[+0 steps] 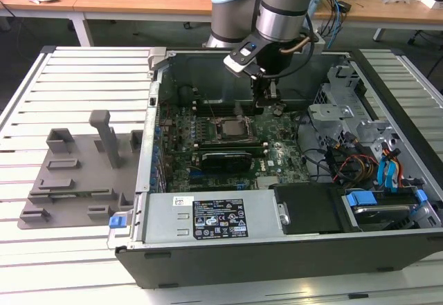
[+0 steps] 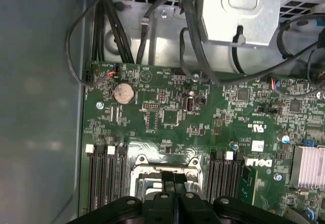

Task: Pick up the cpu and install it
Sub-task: 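Close the cpu cover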

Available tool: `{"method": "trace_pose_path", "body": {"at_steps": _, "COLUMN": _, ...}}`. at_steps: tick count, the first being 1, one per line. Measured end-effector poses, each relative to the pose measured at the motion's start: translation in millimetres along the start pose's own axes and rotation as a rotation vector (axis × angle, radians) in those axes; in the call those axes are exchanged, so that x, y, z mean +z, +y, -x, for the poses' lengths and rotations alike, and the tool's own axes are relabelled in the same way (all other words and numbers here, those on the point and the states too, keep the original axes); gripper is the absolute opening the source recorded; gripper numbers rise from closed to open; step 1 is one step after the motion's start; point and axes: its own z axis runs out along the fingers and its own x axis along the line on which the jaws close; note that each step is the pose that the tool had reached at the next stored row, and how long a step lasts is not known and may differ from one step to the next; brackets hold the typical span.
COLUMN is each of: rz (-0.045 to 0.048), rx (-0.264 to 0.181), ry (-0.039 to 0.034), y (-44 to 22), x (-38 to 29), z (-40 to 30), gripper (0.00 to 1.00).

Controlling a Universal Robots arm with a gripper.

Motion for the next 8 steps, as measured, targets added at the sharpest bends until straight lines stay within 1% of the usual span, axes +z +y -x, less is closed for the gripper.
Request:
{"method": "trace_pose_path", "body": {"at_steps": 2, "rz": 0.0000, "rx": 0.000, "ry": 0.0000, "y": -4.7, "x": 0.3, "z": -0.4, "gripper": 0.11}}
{"method": "trace_pose_path", "body": {"at_steps": 4, "rz": 0.0001, "rx": 0.000, "ry": 0.0001, "y": -7.3, "x": 0.5, "z": -0.6, "gripper": 0.11}}
{"method": "trace_pose_path", "body": {"at_steps": 6, "rz": 0.0001, "rx": 0.000, "ry": 0.0001, "y": -11.3, "x": 0.9, "z": -0.9, "gripper": 0.11}}
{"method": "trace_pose_path", "body": {"at_steps": 8, "rz": 0.0000, "rx": 0.000, "ry": 0.0000, "y": -13.6, "x": 1.3, "z": -1.0, "gripper": 0.11}}
